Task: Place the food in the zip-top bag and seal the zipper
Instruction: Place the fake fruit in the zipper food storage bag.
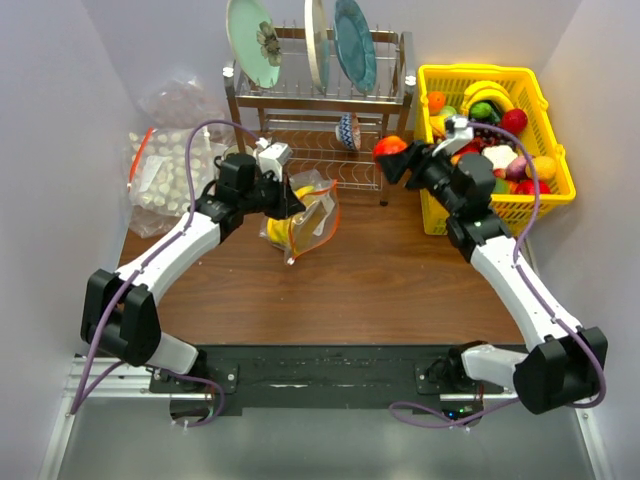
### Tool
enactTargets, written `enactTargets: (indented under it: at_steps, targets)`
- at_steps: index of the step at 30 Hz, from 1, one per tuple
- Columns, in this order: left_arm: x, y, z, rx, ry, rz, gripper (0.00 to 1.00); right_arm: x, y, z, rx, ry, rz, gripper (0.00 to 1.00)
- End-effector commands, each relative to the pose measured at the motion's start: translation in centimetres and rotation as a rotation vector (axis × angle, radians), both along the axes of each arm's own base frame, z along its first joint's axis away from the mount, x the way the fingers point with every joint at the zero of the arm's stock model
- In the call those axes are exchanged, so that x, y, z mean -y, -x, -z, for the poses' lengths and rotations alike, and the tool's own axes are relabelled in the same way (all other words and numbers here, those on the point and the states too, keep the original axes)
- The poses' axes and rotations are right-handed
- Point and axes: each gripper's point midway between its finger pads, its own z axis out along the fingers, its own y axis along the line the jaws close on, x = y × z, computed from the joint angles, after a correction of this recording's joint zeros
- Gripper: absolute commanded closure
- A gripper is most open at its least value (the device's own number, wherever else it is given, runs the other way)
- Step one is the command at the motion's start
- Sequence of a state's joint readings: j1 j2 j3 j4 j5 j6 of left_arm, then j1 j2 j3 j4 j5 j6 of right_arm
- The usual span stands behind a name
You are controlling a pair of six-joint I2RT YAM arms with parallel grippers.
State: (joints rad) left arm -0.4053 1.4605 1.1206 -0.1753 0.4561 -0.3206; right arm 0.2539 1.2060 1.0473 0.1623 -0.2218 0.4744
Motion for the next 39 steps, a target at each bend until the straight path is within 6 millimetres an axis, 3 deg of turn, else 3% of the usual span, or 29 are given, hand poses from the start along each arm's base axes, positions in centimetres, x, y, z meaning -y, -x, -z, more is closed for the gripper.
enactTargets:
  at_steps: [1, 6, 7, 8, 10, 14, 17, 23, 31, 33, 35, 38, 39]
  targets:
    - [-0.3, -0.6, -4.0, 0.110, -0.028, -0.031, 1.00, -3.6, 3.6, 3.1, -0.060, 0.087, -0.154, 0.44]
    - [0.1, -1.2, -5.5, 0.137, -0.123, -0.079, 1.00, -8.2, 7.1, 6.0, -0.094, 0.146, -0.316, 0.45]
    - [0.6, -0.6, -5.2, 0.131, -0.152, -0.065, 1.00, -8.9, 7.5, 6.1, -0.086, 0.145, -0.342, 0.45]
    - [0.5, -1.1, -6.3, 0.158, -0.170, -0.094, 1.00, -10.1, 8.4, 6.3, -0.079, 0.148, -0.387, 0.45]
    - [1.1, -0.9, -5.8, 0.150, -0.222, -0.096, 1.00, -11.8, 9.4, 6.8, -0.068, 0.174, -0.448, 0.45]
    - [2.1, -1.0, -6.8, 0.155, -0.235, -0.086, 1.00, -13.8, 10.1, 6.9, -0.037, 0.208, -0.513, 0.45]
    - [2.3, -1.0, -7.4, 0.165, -0.233, -0.088, 1.00, -14.2, 9.5, 7.1, -0.032, 0.227, -0.502, 0.44]
    - [2.6, -0.6, -8.8, 0.184, -0.207, -0.071, 1.00, -14.2, 7.5, 9.6, -0.090, 0.285, -0.442, 0.44]
    - [3.5, 0.9, -8.6, 0.163, -0.155, -0.001, 1.00, -14.1, 6.1, 8.7, -0.074, 0.302, -0.392, 0.40]
    - [3.9, 1.2, -8.9, 0.157, -0.122, 0.009, 1.00, -14.3, 5.5, 9.4, -0.092, 0.316, -0.384, 0.36]
    - [4.1, 1.6, -9.0, 0.155, -0.101, 0.025, 1.00, -14.4, 5.2, 9.9, -0.103, 0.322, -0.381, 0.18]
    - [4.0, 1.7, -9.2, 0.159, -0.096, 0.018, 1.00, -14.4, 5.0, 10.4, -0.115, 0.325, -0.377, 0.01]
    - [4.0, 1.8, -9.1, 0.156, -0.100, 0.021, 1.00, -14.3, 5.1, 10.3, -0.117, 0.323, -0.375, 0.01]
